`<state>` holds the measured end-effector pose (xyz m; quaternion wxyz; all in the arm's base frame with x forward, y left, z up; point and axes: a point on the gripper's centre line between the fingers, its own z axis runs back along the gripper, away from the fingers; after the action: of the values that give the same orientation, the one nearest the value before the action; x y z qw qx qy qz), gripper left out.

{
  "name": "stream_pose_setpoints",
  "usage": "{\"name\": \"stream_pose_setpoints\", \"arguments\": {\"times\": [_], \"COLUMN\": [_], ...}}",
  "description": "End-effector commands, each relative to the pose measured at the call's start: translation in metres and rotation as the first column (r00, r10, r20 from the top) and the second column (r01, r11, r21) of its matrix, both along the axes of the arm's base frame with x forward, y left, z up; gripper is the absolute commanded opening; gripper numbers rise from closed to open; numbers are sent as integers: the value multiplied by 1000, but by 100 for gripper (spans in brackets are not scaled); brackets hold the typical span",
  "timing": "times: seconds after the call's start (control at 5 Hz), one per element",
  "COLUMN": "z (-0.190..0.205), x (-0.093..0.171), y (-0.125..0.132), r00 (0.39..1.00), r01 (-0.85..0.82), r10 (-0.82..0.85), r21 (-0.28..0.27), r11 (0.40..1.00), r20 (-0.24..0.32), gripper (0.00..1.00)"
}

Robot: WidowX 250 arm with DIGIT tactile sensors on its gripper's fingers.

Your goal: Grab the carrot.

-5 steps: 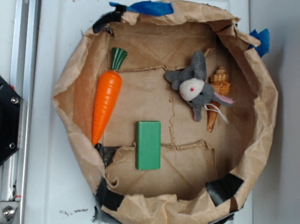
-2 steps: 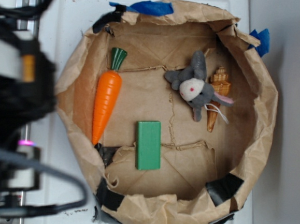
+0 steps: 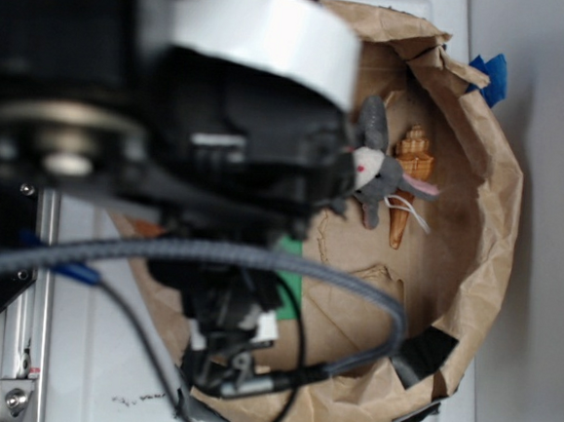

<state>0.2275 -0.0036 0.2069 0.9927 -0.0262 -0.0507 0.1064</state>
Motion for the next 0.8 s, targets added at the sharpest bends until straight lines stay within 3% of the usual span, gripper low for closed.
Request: {"name": "stream_pose_setpoints", "arguments": {"times": [0.0,0.4,0.6], "z": [6,6,-2], "x": [3,3,8], "y": [4,4,13], "r00": [886,886,817], "r01": [-461,-461,-567], "r10": [461,461,558], "r21": [5,5,31], "r11": [887,887,823], "r20": [44,44,144], "gripper": [100,100,100]}}
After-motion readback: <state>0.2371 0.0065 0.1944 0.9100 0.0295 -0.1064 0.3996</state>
